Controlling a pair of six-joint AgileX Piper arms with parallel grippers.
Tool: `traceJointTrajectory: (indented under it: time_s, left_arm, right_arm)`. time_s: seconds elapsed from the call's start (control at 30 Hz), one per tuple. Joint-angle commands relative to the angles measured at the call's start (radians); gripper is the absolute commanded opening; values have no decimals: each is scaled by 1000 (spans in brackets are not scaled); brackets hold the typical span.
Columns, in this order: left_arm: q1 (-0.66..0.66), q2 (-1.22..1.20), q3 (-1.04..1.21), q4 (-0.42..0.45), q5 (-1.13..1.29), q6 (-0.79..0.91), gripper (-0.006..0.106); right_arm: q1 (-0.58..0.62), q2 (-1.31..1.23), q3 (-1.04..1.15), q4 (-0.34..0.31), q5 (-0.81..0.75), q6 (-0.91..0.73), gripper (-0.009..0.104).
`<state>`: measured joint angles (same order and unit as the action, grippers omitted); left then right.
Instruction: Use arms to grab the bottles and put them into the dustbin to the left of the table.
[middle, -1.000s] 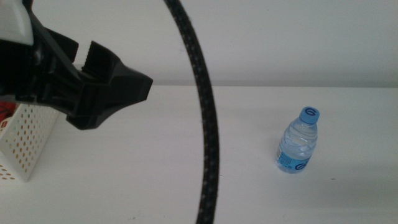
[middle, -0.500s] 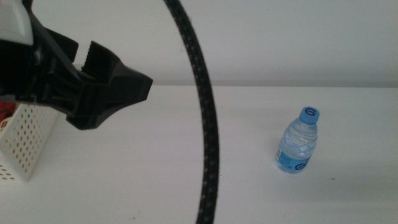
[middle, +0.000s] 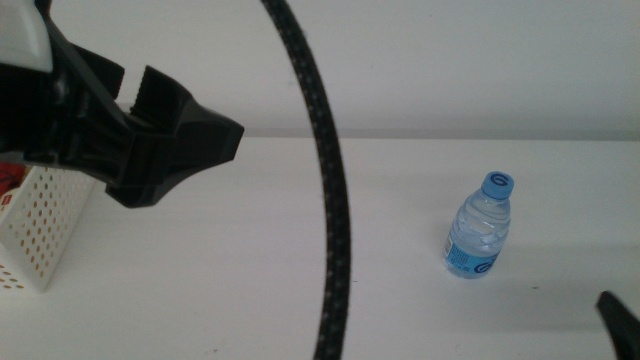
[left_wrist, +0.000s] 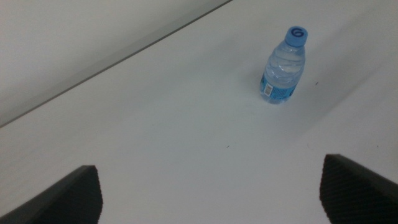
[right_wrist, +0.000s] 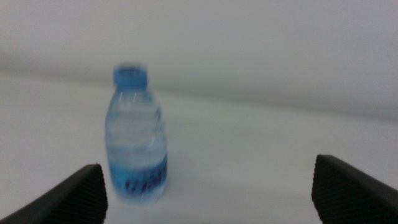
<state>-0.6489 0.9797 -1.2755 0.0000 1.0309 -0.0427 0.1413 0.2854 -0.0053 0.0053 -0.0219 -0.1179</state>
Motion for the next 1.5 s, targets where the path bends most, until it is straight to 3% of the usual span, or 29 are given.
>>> traceJointTrajectory:
  time_s: [0.0,0.33,0.77,1.47]
  left_arm:
    - [-10,3,-7,0,-11,-10,94]
    - [-10,3,-7,0,-11,-10,94]
    - [-10,3,-7,0,-11,-10,94]
    - [-10,3,-7,0,-11,-10,94]
  right_arm:
    - [20,119,44,-5,-50,-5,88]
    - [48,469,44,2,-352,89,88]
    - [48,760,44,2,-679,84,88]
    - [50,1019,40,-36,-918,73,88]
